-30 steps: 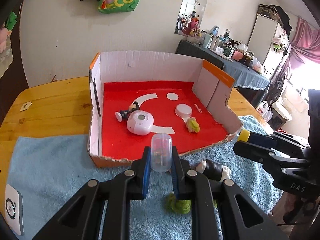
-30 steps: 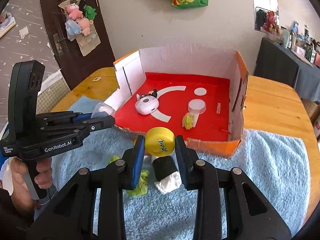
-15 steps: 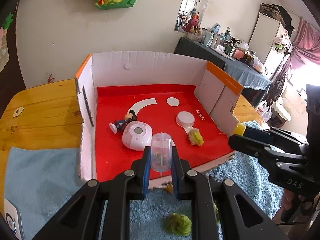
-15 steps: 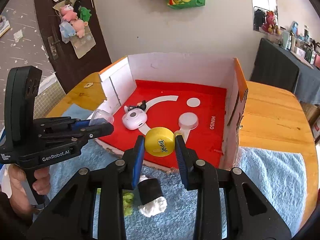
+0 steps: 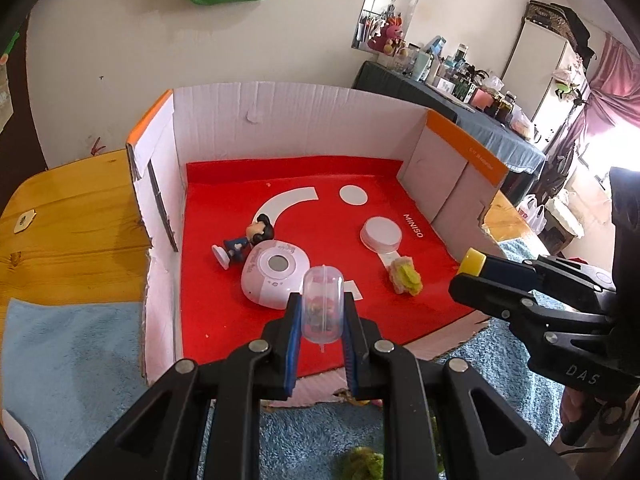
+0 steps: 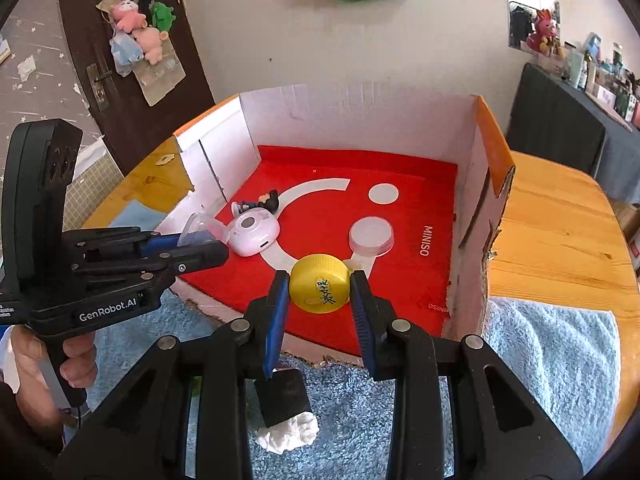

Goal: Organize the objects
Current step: 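Carry the clear capsule with the left tool while the right tool carries the yellow ball into the box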

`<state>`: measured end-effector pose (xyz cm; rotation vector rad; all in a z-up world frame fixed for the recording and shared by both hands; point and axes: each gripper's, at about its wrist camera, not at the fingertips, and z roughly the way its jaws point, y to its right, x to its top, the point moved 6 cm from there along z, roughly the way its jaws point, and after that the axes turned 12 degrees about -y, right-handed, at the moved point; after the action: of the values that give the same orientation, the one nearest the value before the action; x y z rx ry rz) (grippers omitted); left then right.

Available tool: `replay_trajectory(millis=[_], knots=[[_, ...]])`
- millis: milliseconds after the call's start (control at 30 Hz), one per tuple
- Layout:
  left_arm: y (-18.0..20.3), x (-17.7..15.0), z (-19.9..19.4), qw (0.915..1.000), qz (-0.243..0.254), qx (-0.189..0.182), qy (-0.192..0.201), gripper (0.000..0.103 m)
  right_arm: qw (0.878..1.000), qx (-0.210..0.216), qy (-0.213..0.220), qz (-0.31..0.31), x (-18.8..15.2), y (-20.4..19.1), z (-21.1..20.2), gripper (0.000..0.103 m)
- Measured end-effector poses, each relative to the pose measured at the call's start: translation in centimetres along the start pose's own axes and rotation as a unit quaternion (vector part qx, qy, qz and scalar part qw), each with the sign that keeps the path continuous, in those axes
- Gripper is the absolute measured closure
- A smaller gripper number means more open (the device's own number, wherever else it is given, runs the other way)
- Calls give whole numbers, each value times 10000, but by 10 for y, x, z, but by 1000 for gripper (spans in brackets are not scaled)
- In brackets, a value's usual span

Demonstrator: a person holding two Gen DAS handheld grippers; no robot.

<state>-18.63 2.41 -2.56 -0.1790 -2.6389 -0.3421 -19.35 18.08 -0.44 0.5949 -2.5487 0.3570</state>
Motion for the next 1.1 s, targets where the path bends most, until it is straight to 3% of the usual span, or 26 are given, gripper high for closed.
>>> replay_trajectory(millis=[633,1100], knots=[[-21,-4,22,9992,-107,196,-339,84,9987,200,-434,-196,5,-14,38,74],[-27,4,36,9990,-126,108,-419,84,9973,200,-691,-139,8,-11,60,74]])
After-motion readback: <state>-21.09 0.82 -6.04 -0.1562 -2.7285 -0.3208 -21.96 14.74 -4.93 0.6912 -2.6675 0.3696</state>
